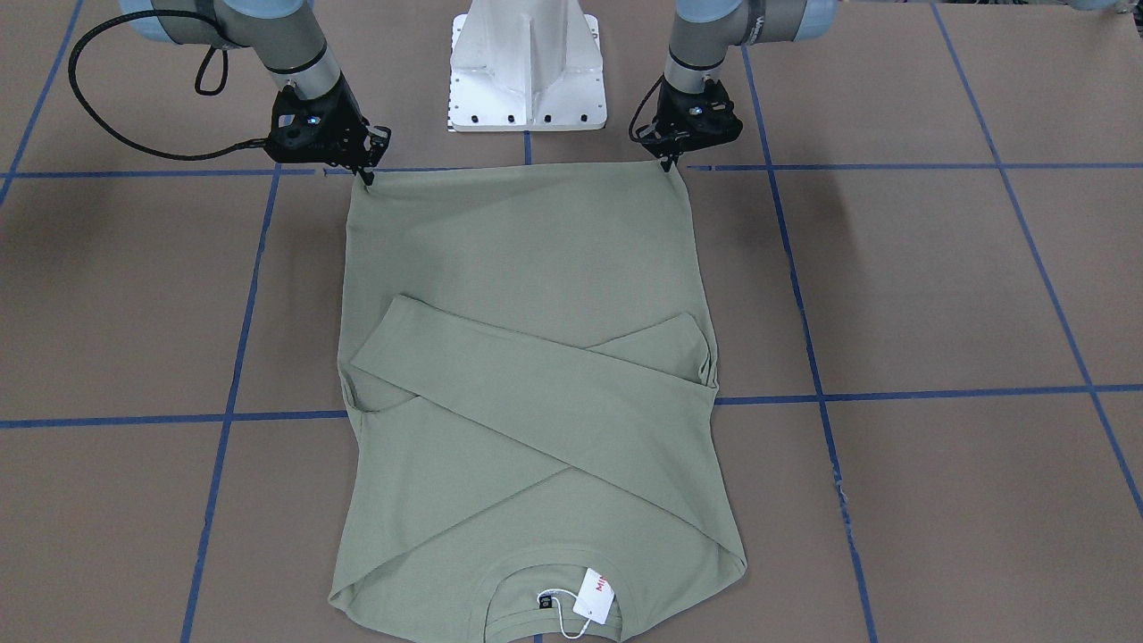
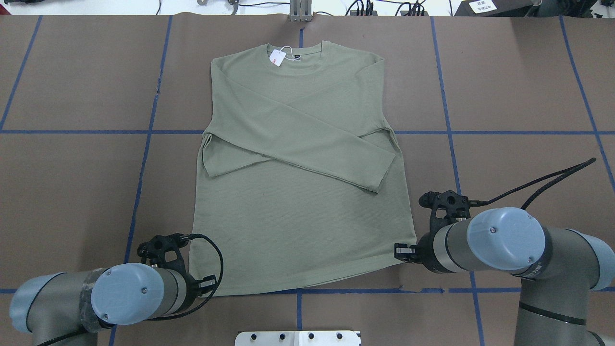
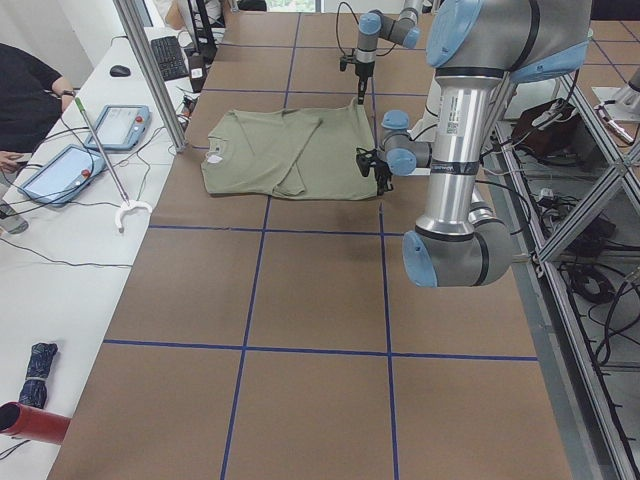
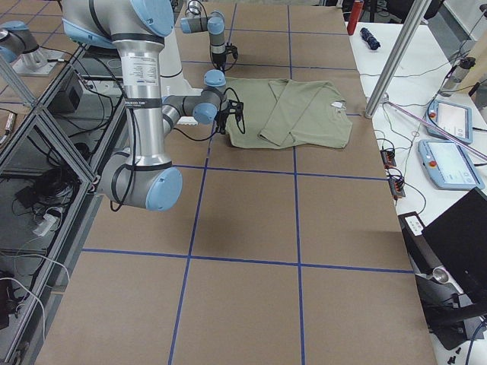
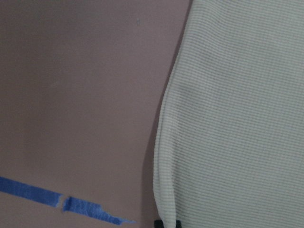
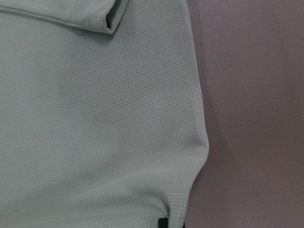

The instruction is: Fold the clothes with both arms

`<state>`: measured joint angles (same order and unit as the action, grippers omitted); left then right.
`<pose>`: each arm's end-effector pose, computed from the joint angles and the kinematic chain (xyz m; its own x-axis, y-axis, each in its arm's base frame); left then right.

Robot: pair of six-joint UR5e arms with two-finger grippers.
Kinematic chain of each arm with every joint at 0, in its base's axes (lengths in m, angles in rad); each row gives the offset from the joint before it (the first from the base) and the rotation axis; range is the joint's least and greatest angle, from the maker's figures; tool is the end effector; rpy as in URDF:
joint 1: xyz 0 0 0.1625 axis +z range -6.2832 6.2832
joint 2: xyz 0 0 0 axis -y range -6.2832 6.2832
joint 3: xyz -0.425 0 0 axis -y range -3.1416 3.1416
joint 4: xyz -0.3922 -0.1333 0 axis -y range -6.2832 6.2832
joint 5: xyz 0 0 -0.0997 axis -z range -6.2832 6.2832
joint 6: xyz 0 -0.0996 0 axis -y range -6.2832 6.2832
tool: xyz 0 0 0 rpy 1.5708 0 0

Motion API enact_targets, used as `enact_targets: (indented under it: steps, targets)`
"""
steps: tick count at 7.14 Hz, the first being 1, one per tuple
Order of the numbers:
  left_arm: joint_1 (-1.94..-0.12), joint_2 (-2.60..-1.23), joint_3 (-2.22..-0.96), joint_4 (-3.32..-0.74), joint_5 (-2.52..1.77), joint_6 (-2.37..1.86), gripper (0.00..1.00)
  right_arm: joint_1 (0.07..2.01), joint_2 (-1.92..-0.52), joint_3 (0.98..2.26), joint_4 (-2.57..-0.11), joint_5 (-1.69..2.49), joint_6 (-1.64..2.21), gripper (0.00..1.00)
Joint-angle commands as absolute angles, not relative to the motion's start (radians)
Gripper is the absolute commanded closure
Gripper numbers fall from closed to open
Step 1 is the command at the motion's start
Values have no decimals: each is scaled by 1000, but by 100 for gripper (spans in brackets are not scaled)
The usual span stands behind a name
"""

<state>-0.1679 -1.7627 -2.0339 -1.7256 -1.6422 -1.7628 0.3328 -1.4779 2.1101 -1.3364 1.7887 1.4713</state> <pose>0.5042 -0.2135 0.3371 0.6454 -0.3024 -0.7015 0.2434 0.9518 -0.1865 -0.4308 -0.2672 0.3409 0.6251 0.1135 0.7723 -0.1017 0.9928 -0.0636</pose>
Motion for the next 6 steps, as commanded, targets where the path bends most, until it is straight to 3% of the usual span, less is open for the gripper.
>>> enact_targets:
  steps: [1,6]
  targets:
    - [-176,-1752,-2081,-1723,-1644,-1779,100,337,-1492,2138,-1338,1790,1470,100]
    - [-129,-1744,-2366,-1459,-1721,-1781,100,324,-1642,2290,-1341,2044,1474,100]
